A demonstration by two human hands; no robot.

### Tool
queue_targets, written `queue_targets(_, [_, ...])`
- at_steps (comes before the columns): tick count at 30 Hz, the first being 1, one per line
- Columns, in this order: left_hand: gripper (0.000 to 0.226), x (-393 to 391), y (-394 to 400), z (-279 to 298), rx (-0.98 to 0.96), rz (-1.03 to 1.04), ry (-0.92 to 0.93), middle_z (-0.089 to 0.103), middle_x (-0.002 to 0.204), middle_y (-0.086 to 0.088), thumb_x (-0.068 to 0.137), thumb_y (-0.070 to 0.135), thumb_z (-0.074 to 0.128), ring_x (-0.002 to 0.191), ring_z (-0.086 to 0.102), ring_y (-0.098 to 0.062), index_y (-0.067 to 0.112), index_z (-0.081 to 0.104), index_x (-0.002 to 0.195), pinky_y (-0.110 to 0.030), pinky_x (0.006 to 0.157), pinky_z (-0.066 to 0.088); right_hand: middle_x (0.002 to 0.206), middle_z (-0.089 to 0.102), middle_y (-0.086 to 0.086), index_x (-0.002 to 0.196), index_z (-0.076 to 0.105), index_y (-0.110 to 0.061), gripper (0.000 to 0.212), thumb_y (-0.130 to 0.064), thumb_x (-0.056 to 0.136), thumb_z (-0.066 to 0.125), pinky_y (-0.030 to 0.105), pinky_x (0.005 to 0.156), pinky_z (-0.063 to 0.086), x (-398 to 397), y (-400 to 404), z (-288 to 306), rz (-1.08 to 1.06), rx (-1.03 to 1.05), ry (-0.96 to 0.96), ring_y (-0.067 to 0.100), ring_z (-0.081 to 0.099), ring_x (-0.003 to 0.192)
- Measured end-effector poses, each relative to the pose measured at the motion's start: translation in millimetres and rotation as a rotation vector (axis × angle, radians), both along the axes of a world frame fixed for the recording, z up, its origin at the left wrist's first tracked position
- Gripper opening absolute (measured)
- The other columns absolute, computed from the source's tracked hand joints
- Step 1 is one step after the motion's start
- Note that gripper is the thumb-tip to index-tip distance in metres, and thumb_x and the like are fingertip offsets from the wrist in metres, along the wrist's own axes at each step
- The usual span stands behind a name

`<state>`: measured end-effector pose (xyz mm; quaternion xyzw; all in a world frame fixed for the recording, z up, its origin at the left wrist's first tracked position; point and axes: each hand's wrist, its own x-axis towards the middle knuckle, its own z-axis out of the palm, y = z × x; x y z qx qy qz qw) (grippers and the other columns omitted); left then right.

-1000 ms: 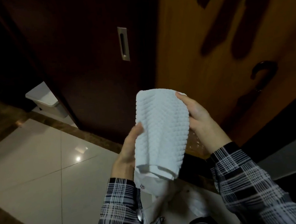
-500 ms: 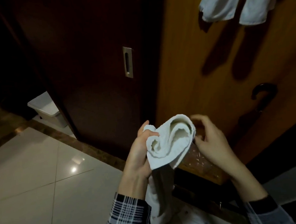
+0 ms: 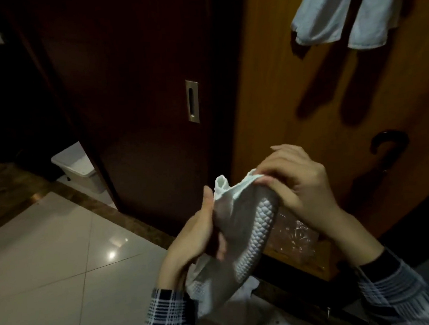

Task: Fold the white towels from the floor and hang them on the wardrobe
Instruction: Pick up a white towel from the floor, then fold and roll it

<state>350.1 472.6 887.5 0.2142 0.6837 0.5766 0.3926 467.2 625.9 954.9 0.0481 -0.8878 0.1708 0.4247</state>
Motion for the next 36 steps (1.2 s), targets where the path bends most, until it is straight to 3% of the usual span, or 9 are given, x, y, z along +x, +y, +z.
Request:
queue_targets(2, [0.089,-6,-14,3,-0.193,-0.068,0.379,0.063,0.075,-0.006,0.066,0.09,0.021,0.072,0.058,-0.024,0.012,0.061,0.08,-0.039,0.072,0.05,0.083,0.065,-0.004,0.081,0.07,-0.006,0.017,-0.019,0.087,0.06,0.036,0.084,0.046,-6,-8,7,0.016,-0.086,0.006,0.009,0.058,0.082])
queue_targets(4, [0.043,-11,-27,6,-0.163,-0.138,0.656,0.057,0.088,-0.004,0.096,0.053,0.031,0.087,0.055,-0.022,0.022,0.056,0.081,-0.046,0.083,0.049,0.083,0.065,-0.004,0.08,0.068,-0.007,0.016,-0.019,0.087,0.06,0.033,0.078,0.045,-8,-14,9,0.034,-0.126,-0.013,0.009,0.058,0.08])
queue_targets(5, [0.017,-10,-32,11,-0.038,-0.131,0.649,0.053,0.102,-0.004,0.097,0.037,0.042,0.101,0.052,-0.021,0.032,0.055,0.087,-0.045,0.092,0.048,0.082,0.066,-0.002,0.08,0.068,-0.007,0.016,-0.018,0.087,0.06,0.033,0.077,0.045,-8,-16,9,0.046,-0.128,-0.019,0.01,0.059,0.079])
queue_targets(7, [0.022,-8,-34,7,0.257,-0.142,0.44,0.054,0.122,0.003,0.087,0.04,0.06,0.117,0.052,-0.009,0.048,0.058,0.107,-0.03,0.095,0.048,0.081,0.066,0.0,0.08,0.068,-0.007,0.015,-0.018,0.087,0.06,0.032,0.076,0.044,-8,-21,10,0.051,-0.109,-0.035,0.011,0.059,0.078])
queue_targets(9, [0.041,-2,-29,3,0.429,-0.063,0.248,0.066,0.107,0.012,0.077,0.045,0.068,0.102,0.062,-0.005,0.031,0.059,0.115,-0.023,0.083,0.052,0.081,0.065,0.0,0.08,0.068,-0.008,0.014,-0.018,0.087,0.061,0.03,0.076,0.043,-8,-23,12,0.047,-0.087,-0.041,0.01,0.058,0.078])
queue_targets(12, [0.022,13,-16,6,0.547,0.168,0.174,0.07,0.081,0.007,0.08,0.029,0.073,0.075,0.065,-0.006,0.017,0.064,0.096,-0.02,0.066,0.052,0.081,0.065,-0.001,0.08,0.068,-0.008,0.014,-0.019,0.087,0.061,0.028,0.075,0.042,-5,-24,11,0.021,-0.07,-0.026,0.009,0.057,0.078])
queue_targets(23, [0.025,46,-5,32,0.658,0.217,0.107,0.07,0.08,-0.003,0.08,0.021,0.06,0.072,0.067,-0.015,0.007,0.065,0.1,-0.023,0.062,0.054,0.099,0.048,0.004,0.114,0.069,-0.023,0.023,-0.027,0.097,0.054,0.026,0.054,0.043,12,-11,1,-0.053,0.361,0.076,0.019,0.047,0.081])
queue_targets(32, [0.015,49,-3,37,0.567,0.236,0.406,0.069,0.08,0.004,0.087,0.005,0.064,0.074,0.064,-0.008,0.018,0.067,0.094,-0.019,0.065,0.05,0.107,0.064,0.01,0.082,0.068,-0.006,0.034,-0.031,0.095,0.049,0.028,0.093,0.028,12,-22,3,-0.1,0.28,0.083,0.023,0.048,0.106])
queue_targets(36, [0.021,49,-4,38,0.552,0.249,0.452,0.068,0.078,0.008,0.086,0.001,0.064,0.071,0.062,-0.003,0.021,0.067,0.089,-0.015,0.064,0.048,0.102,0.067,0.008,0.088,0.062,-0.006,0.02,-0.022,0.093,0.052,0.03,0.092,0.035,13,-24,7,-0.087,0.109,0.08,0.017,0.054,0.102])
